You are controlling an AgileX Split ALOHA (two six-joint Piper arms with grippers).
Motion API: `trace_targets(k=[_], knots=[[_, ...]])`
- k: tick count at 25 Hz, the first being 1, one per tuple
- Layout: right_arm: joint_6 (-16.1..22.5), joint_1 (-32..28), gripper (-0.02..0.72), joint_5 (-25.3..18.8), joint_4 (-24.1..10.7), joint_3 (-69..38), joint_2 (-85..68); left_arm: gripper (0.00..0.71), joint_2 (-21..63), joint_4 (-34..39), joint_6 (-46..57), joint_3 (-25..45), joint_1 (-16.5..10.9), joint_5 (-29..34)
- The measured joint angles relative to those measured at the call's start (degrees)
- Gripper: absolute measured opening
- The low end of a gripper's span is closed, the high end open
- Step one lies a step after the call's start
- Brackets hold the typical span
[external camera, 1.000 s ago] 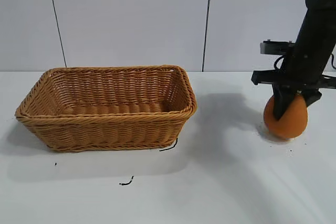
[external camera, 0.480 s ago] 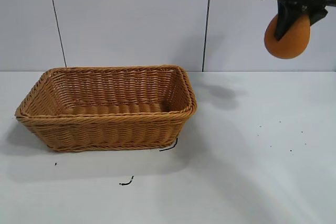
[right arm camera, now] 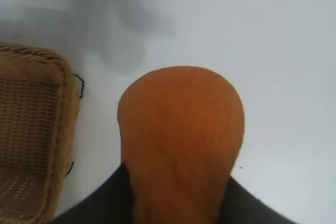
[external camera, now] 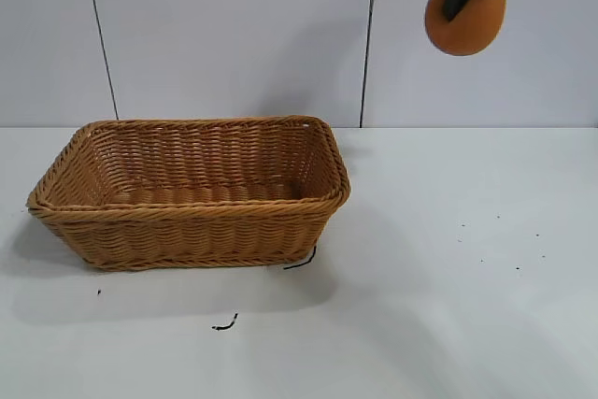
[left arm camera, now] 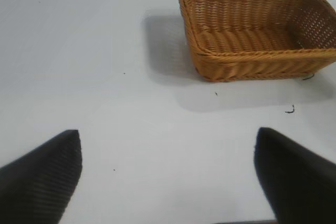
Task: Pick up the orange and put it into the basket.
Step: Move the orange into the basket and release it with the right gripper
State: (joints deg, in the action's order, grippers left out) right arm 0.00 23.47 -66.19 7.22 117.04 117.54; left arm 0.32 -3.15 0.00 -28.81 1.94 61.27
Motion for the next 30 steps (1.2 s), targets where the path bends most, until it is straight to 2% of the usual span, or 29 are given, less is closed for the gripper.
trace_targets(k=[7,13,19,21,23,24,25,26,27,30], knots=[[0.0,8.85,0.193,7.34,0.19,0.0,4.28,0.639,0.0,0.0,0.0,0.0,0.0,0.0],[0.0,11.63,0.193,14.65,1.09,0.0,12.87,0.639,0.0,0.0,0.0,0.0,0.0,0.0],[0.0,11.69,0.206,15.13,1.54,0.0,19.0,0.639,0.0,0.0,0.0,0.0,0.0,-0.06],[0.0,11.69,0.249,14.93,1.53,0.0,19.27,0.639,0.0,0.0,0.0,0.0,0.0,-0.06],[0.0,11.69,0.351,14.86,1.67,0.0,19.28,0.639,0.0,0.0,0.0,0.0,0.0,-0.06],[0.0,11.69,0.351,14.86,1.67,0.0,19.28,0.639,0.0,0.0,0.0,0.0,0.0,-0.06],[0.0,11.69,0.426,14.81,1.74,0.0,19.28,0.639,0.0,0.0,0.0,0.0,0.0,-0.06],[0.0,11.69,0.563,14.4,1.78,0.0,18.98,0.639,0.0,0.0,0.0,0.0,0.0,-0.06],[0.0,11.69,0.611,13.97,1.71,0.0,18.82,0.639,0.0,0.0,0.0,0.0,0.0,-0.06],[0.0,11.69,0.666,13.32,0.66,0.24,17.35,0.639,0.0,0.0,0.0,0.0,0.0,-0.06]])
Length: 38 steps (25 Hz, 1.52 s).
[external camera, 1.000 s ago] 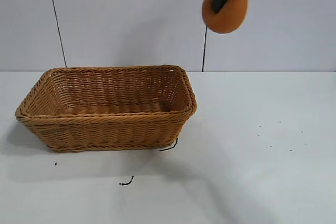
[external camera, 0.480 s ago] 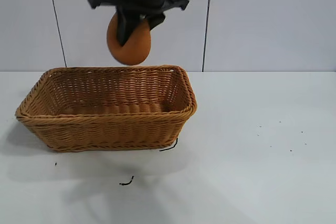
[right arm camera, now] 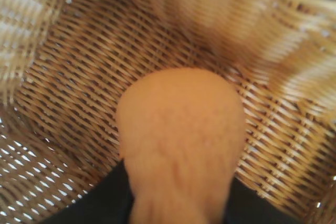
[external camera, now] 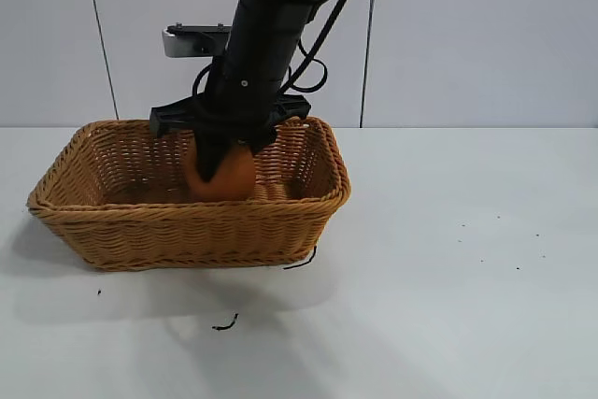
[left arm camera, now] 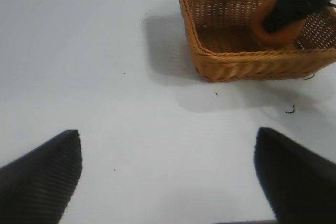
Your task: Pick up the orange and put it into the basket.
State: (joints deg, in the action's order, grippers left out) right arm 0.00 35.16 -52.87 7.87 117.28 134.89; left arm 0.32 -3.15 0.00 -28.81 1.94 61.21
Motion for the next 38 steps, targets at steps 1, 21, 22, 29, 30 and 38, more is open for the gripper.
trace_targets(k=[1,21,22,29,30,38], knots=[[0.0,0.0,0.672,-0.3,-0.86,0.69,-0.51,0.639,0.0,0.0,0.0,0.0,0.0,0.0],[4.51,-25.49,0.676,-14.85,-7.55,13.74,-2.36,0.639,0.0,0.0,0.0,0.0,0.0,0.05],[4.57,-26.9,0.676,-15.52,-7.55,13.74,-2.36,0.639,0.0,0.0,0.0,0.0,0.0,0.05],[4.62,-33.39,0.676,-16.6,-7.55,13.61,-2.36,0.639,0.0,0.0,0.0,0.0,0.0,0.05],[4.62,-33.96,0.676,-16.6,-7.55,13.49,-2.36,0.639,0.0,0.0,0.0,0.0,0.0,0.05],[3.71,-35.1,0.676,-16.48,-6.66,5.95,-6.87,0.639,0.0,0.0,0.0,0.0,0.0,0.05]])
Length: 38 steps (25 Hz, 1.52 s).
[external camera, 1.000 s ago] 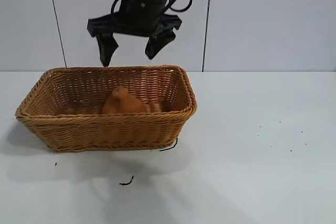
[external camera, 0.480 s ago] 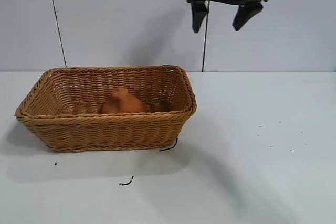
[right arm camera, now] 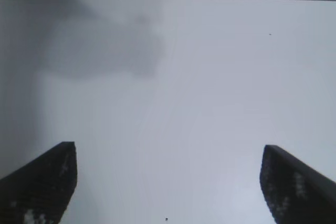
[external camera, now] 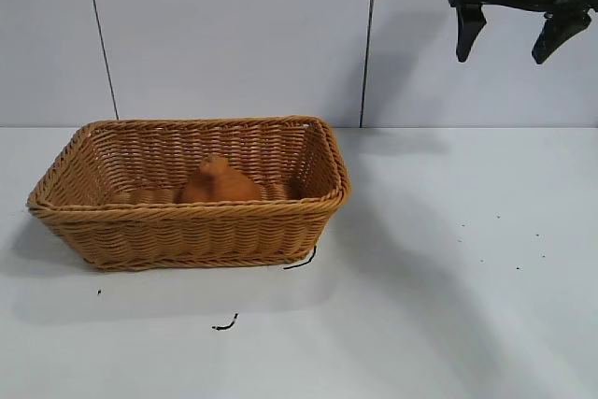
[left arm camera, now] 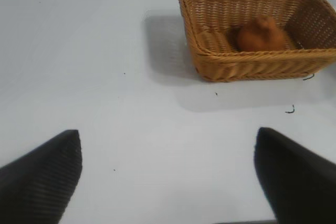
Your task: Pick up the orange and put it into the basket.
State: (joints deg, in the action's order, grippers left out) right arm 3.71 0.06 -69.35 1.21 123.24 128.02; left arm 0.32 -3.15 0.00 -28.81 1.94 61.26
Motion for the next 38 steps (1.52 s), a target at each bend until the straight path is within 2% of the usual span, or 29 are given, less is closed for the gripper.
trace_targets(k=[13,23,29,33,38], knots=[[-2.76,0.0,0.676,-0.31,0.19,-50.98,-34.01,0.639,0.0,0.0,0.0,0.0,0.0,0.0],[-3.71,0.0,0.676,0.66,0.13,-81.25,-67.2,0.639,0.0,0.0,0.0,0.0,0.0,0.01],[-4.01,0.0,0.676,6.51,0.13,-91.68,-90.63,0.639,0.0,0.0,0.0,0.0,0.0,0.01],[-4.05,0.0,0.676,10.64,0.13,-93.96,-105.31,0.639,0.0,0.0,0.0,0.0,0.0,0.01],[-4.05,0.0,0.676,10.85,0.13,-94.49,-118.71,0.639,0.0,0.0,0.0,0.0,0.0,0.01]])
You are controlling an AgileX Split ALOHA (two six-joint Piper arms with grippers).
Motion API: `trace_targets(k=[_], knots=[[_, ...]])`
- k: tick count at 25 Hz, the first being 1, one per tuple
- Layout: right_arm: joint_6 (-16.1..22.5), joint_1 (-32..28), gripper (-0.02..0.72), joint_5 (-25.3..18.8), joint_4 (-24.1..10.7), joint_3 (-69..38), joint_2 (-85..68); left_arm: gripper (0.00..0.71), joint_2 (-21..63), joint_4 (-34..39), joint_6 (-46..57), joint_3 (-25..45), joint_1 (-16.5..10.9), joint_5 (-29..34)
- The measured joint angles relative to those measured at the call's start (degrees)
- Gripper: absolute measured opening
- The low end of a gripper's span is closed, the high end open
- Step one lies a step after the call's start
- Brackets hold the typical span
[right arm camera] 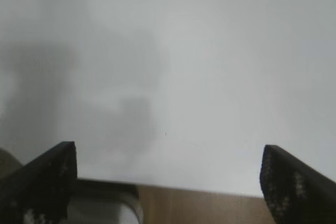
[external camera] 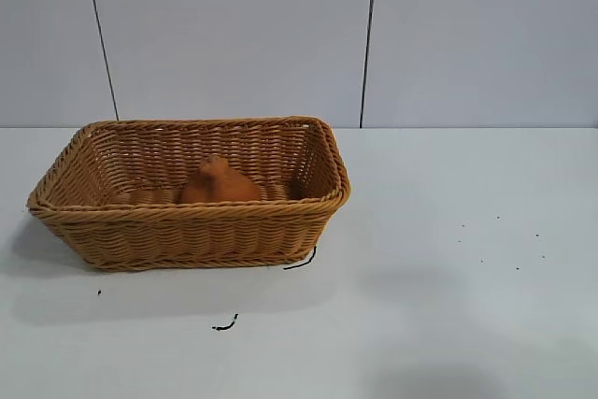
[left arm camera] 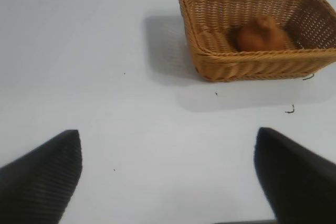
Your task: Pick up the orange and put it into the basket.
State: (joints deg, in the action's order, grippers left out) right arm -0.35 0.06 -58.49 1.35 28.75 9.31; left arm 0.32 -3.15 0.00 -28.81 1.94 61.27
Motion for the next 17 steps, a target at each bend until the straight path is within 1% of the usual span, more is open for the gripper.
trace_targets(k=[5,17], knots=[[-0.02,0.0,0.676,-0.06,0.0,-0.04,-8.91,0.639,0.0,0.0,0.0,0.0,0.0,0.0],[-0.02,0.0,0.676,-0.1,0.0,-0.11,-9.51,0.639,0.0,0.0,0.0,0.0,0.0,0.0]])
